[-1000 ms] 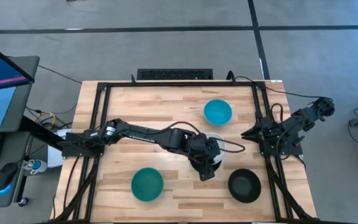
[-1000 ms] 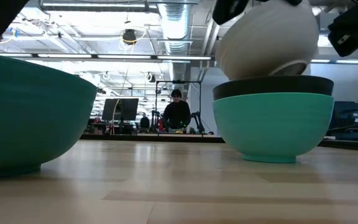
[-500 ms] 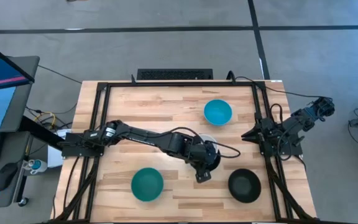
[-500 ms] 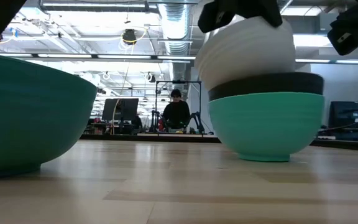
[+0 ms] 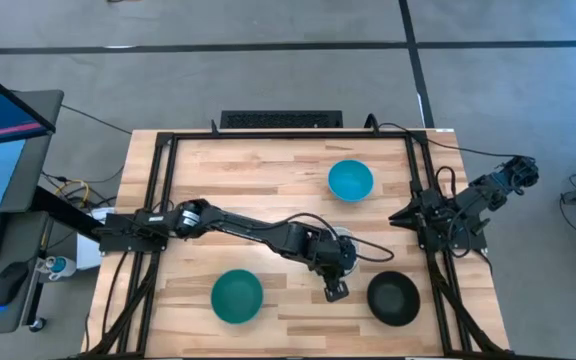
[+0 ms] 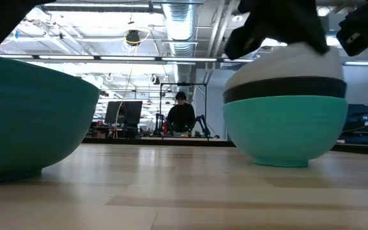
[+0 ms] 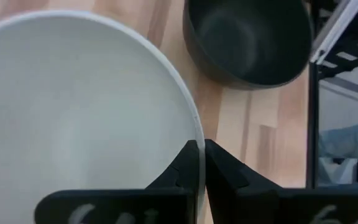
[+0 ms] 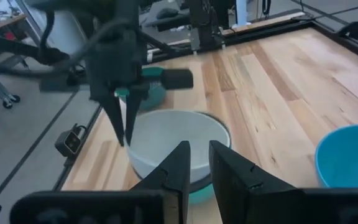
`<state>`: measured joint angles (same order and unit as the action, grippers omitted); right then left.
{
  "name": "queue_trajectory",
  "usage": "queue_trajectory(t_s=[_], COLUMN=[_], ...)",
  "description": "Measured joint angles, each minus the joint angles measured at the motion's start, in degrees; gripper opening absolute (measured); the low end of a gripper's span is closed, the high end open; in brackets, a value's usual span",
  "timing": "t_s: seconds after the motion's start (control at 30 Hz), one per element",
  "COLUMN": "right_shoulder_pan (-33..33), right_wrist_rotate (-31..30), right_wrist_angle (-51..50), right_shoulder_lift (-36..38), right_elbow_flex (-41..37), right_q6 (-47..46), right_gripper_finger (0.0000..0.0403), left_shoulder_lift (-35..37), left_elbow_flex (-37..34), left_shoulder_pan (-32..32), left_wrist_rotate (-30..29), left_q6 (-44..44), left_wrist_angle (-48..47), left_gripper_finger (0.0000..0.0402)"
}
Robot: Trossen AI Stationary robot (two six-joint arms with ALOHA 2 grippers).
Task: Nest bowls inside each other
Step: Stack the white bowl on the black bowl
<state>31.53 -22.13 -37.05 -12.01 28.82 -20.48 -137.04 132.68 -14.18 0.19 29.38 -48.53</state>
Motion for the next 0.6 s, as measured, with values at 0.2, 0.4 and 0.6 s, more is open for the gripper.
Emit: queue_trajectory(t_s=[0.2,0.4,0.6], right_shoulder_pan=[-0.02,-0.02,-0.02], right_wrist_rotate=[-0.04,-0.02,-0.02], right_wrist_angle=[-0.26,-0.17,-0.18], right_shoulder_lift=[0.54,0.39,0.44], right_elbow_flex=[-0.07,-0.07,-0.07], right_q6=[0.09,0.09,0.09], right_gripper_finger=[0.0082,0.0082,0.0082], left_shoulder_lift=[0.43,1.15,1.27], left_elbow_flex=[-0.12,-0.20,-0.22], left_shoulder_pan=[-0.18,-0.08,-0.83], left_wrist_rotate=[-3.70,-7.75,-8.11], left_q6=[0.16,0.53,0.55], left_wrist_angle=[-3.06,-6.13,-8.02], left_gripper_finger=[0.0000,0.0000,0.0000])
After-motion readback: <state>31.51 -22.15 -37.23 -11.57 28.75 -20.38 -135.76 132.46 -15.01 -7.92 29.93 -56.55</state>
